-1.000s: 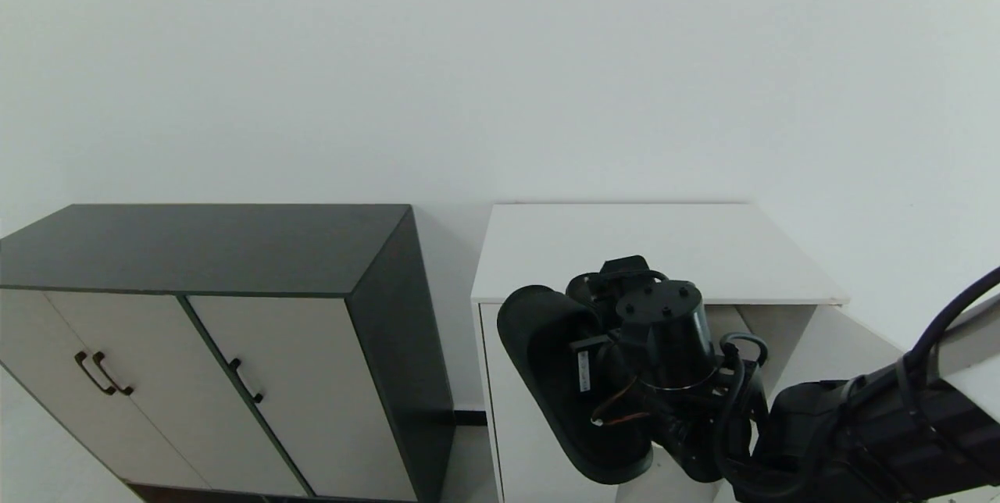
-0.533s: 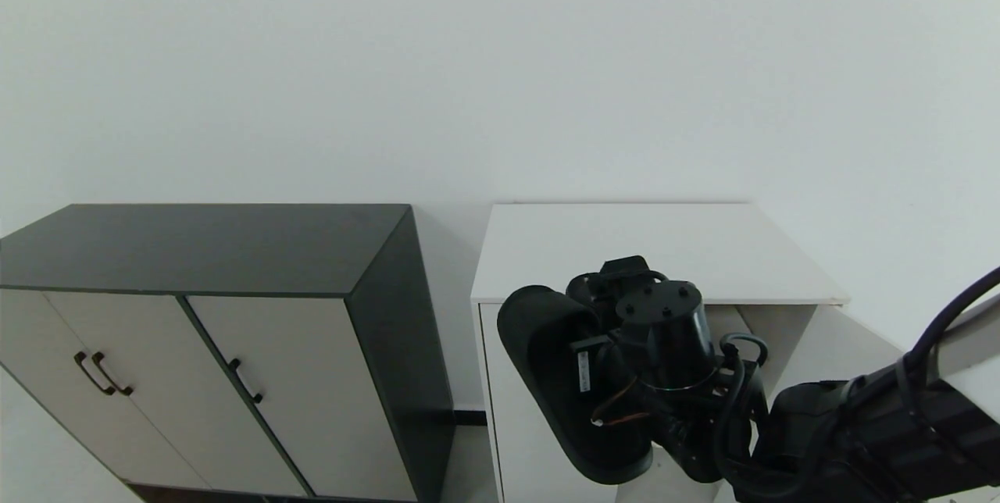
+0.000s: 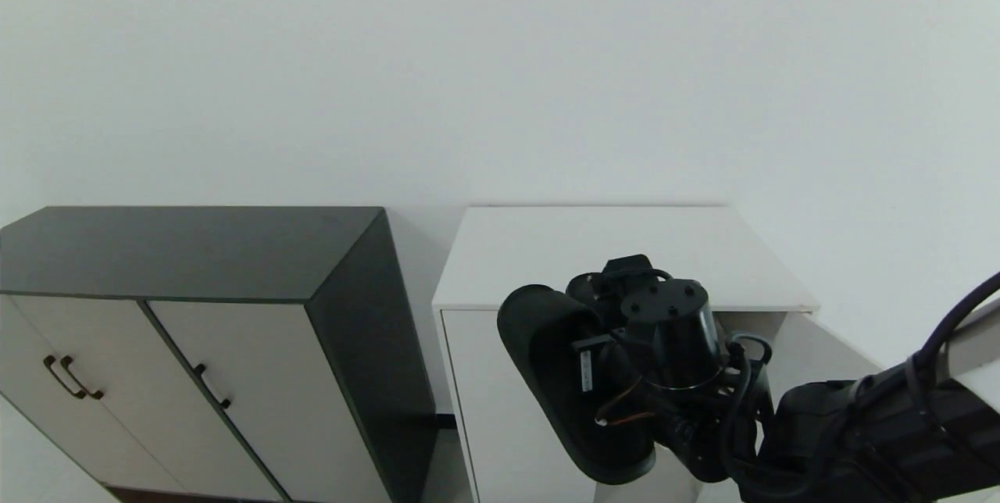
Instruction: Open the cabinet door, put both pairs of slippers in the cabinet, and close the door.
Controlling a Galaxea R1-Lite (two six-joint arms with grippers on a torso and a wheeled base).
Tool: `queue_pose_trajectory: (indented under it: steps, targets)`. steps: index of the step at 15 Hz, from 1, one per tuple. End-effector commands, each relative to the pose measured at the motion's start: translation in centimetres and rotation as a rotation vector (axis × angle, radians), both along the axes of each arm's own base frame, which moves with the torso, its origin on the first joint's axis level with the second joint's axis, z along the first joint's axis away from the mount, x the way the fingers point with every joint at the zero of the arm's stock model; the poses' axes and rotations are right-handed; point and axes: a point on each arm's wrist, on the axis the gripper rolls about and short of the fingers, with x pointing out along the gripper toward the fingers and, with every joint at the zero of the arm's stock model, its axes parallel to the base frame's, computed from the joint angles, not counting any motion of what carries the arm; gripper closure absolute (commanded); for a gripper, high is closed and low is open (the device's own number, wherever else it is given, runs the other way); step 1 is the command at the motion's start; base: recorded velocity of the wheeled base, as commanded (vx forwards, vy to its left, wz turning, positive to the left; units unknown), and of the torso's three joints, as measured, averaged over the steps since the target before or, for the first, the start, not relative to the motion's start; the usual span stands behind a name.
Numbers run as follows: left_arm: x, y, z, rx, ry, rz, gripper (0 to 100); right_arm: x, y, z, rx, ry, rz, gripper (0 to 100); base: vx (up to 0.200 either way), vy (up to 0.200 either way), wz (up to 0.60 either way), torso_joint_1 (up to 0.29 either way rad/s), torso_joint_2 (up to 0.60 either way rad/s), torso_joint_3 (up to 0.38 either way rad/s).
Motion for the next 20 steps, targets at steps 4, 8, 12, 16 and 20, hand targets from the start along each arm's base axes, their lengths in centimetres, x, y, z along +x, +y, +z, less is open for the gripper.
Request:
queue_pose_trajectory:
  steps: [4, 8, 12, 16, 20]
  targets:
    - [0.0, 0.0, 0.0, 0.007, 0.002, -0.002, 100, -2.9, -3.1, 0.5, -0.008, 0.019, 0.056, 100, 0.000, -0.200, 0.00, 0.001, 0.00, 0.001]
    - [0.0, 0.0, 0.0, 0.007, 0.002, -0.003, 100, -3.1, -3.4, 0.6, -0.002, 0.013, 0.054, 100, 0.000, -0.200, 0.00, 0.001, 0.00, 0.004]
    - [0.0, 0.0, 0.0, 0.006, 0.002, -0.002, 100, -4.0, -3.4, 0.3, -0.016, 0.020, 0.080, 100, 0.000, -0.100, 0.00, 0.002, 0.00, 0.001]
    - [0.0, 0.0, 0.0, 0.006, 0.002, -0.002, 100, -4.4, -3.3, -0.2, -0.024, 0.019, 0.091, 100, 0.000, 0.000, 0.00, 0.000, 0.00, 0.000]
    - [0.0, 0.0, 0.0, 0.004, 0.002, -0.003, 100, -5.0, -3.2, -0.2, -0.032, -0.024, 0.129, 100, 0.000, 0.000, 0.00, 0.000, 0.00, 0.000]
